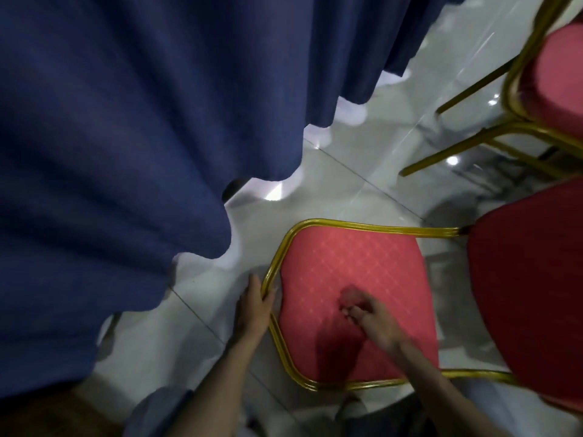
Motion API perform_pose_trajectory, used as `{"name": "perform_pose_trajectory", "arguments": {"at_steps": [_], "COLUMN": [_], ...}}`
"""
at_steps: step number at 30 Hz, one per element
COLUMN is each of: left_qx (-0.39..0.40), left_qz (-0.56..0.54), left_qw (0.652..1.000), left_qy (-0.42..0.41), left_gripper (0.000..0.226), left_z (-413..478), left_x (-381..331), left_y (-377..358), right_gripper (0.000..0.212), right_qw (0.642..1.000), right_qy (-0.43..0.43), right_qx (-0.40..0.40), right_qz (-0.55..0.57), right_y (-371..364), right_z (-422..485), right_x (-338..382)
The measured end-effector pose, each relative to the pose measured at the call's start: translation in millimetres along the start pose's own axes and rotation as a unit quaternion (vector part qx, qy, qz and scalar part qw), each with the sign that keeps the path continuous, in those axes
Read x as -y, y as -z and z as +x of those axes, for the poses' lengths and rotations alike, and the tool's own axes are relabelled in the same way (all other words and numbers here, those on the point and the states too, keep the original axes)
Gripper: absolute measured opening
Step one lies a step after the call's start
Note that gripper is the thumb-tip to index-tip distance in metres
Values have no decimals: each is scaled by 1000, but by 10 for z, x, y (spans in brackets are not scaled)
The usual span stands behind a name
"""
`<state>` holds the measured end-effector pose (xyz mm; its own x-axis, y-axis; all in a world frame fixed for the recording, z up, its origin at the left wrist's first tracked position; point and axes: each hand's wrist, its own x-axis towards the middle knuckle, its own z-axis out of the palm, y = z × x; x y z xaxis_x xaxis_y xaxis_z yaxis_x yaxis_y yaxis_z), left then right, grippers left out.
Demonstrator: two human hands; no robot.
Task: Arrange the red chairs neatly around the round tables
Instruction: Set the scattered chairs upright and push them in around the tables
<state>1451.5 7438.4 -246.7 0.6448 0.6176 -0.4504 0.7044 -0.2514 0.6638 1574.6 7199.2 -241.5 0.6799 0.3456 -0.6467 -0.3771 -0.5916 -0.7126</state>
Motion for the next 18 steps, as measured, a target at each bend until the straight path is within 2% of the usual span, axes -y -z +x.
{"name": "perform_pose_trajectory", "arguments": {"at_steps": [3,6,12,15,18], "left_qx": [-5,7,25,39,46], "left_qz": [-5,54,73,101,125], "left_qw": [1000,999,997,994,991], "left_qy": [6,-6,-2,-4,-26], "left_gripper": [23,24,27,29,34], "left_z": [-324,-675,-1530,-1939,-2279], "left_x": [-450,-921,-2051,-2611,-3106], "left_y": [509,969,1911,2287,2537], "right_gripper": [38,42,44,39,22], "right_qw": [999,998,998,995,996], "right_qy": [27,42,29,22,16], "right_qx": [19,6,18,47,47], "right_qz": [-24,-36,-57,-83,-79], "right_y": [127,176,387,495,616], "right_z": [-510,-944,-2123,-2769,-3296], "right_x": [531,1127,2233,2675,3019]}}
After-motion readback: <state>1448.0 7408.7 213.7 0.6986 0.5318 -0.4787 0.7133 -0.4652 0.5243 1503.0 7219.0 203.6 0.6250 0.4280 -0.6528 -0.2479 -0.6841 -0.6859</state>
